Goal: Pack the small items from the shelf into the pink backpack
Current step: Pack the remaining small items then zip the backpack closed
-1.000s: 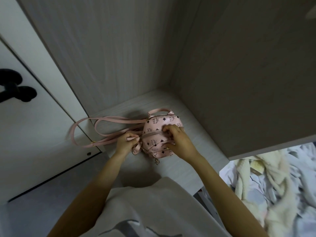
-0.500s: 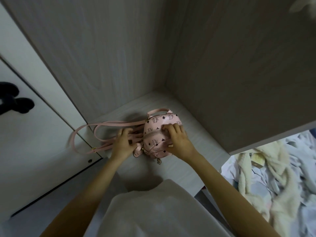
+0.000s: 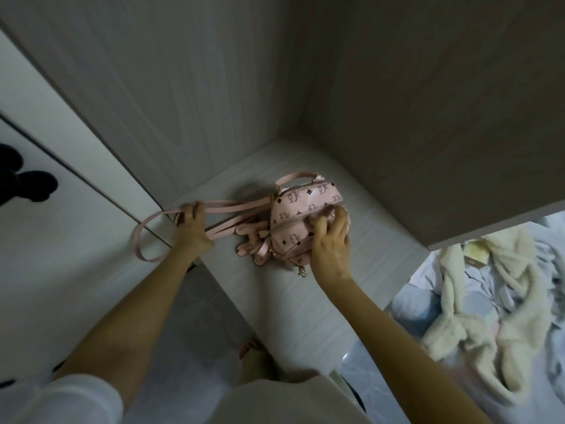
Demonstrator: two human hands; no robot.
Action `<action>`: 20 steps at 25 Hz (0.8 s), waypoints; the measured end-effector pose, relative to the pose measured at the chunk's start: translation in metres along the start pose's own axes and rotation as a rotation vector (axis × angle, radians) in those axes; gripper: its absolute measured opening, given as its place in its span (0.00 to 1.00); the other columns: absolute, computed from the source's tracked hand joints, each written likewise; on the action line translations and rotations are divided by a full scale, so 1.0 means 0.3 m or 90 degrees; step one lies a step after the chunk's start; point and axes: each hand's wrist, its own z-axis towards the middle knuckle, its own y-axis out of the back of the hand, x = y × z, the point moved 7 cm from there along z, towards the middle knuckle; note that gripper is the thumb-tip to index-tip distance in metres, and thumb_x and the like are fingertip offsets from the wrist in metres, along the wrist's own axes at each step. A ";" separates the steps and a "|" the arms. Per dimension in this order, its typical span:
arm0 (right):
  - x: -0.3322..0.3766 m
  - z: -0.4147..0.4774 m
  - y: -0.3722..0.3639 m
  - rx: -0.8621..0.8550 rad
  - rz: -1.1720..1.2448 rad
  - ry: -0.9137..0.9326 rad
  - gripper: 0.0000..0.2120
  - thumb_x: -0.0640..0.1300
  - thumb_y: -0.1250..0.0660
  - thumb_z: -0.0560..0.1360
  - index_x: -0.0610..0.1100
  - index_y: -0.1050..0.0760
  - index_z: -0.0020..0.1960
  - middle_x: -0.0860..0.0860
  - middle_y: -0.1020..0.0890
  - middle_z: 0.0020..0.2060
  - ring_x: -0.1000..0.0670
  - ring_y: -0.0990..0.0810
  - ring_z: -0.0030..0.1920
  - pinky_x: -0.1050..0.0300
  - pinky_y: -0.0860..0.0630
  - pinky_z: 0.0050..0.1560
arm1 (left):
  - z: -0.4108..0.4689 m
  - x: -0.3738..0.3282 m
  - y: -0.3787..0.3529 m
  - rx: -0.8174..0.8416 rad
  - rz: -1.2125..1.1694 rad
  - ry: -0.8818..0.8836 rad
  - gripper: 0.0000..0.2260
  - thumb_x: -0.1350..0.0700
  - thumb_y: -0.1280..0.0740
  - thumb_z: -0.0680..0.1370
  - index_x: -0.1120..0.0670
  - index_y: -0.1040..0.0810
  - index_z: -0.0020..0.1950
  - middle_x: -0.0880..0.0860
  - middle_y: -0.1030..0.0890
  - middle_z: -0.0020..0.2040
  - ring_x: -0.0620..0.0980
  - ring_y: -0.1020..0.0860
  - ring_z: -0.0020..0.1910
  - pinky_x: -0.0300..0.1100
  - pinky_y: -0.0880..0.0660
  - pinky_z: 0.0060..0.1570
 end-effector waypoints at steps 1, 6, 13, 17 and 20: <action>-0.007 -0.002 -0.008 0.011 0.035 -0.003 0.22 0.32 0.31 0.69 0.37 0.31 0.61 0.31 0.42 0.71 0.31 0.46 0.73 0.34 0.31 0.62 | 0.012 -0.004 0.008 -0.019 -0.009 -0.006 0.38 0.62 0.28 0.68 0.57 0.43 0.73 0.59 0.43 0.73 0.64 0.33 0.66 0.54 0.28 0.59; -0.033 -0.032 -0.011 0.048 0.275 -0.022 0.42 0.52 0.20 0.60 0.42 0.34 0.68 0.40 0.52 0.75 0.39 0.59 0.75 0.34 0.52 0.73 | -0.001 -0.052 0.006 -0.013 -0.099 0.050 0.11 0.57 0.38 0.78 0.63 0.25 0.56 0.60 0.21 0.46 0.58 0.22 0.42 0.45 0.27 0.39; -0.056 0.002 -0.017 0.061 0.303 -0.056 0.38 0.48 0.20 0.60 0.43 0.32 0.65 0.43 0.50 0.74 0.38 0.54 0.74 0.38 0.40 0.71 | 0.066 -0.510 0.213 -0.058 -0.496 -0.147 0.06 0.57 0.38 0.78 0.49 0.23 0.51 0.49 0.20 0.46 0.46 0.23 0.42 0.38 0.27 0.38; -0.060 -0.007 -0.018 0.103 0.255 -0.015 0.38 0.50 0.22 0.63 0.45 0.35 0.68 0.42 0.53 0.75 0.36 0.56 0.75 0.36 0.39 0.70 | 0.114 -0.578 0.144 0.019 -0.639 -0.068 0.13 0.61 0.37 0.78 0.54 0.29 0.62 0.54 0.24 0.57 0.54 0.26 0.61 0.45 0.28 0.57; -0.079 -0.003 -0.008 0.119 0.261 0.026 0.37 0.48 0.23 0.64 0.51 0.36 0.69 0.45 0.54 0.76 0.39 0.57 0.75 0.39 0.37 0.70 | 0.096 -0.485 0.047 0.099 -0.550 -0.033 0.35 0.60 0.33 0.76 0.53 0.51 0.76 0.58 0.40 0.74 0.58 0.39 0.72 0.57 0.37 0.68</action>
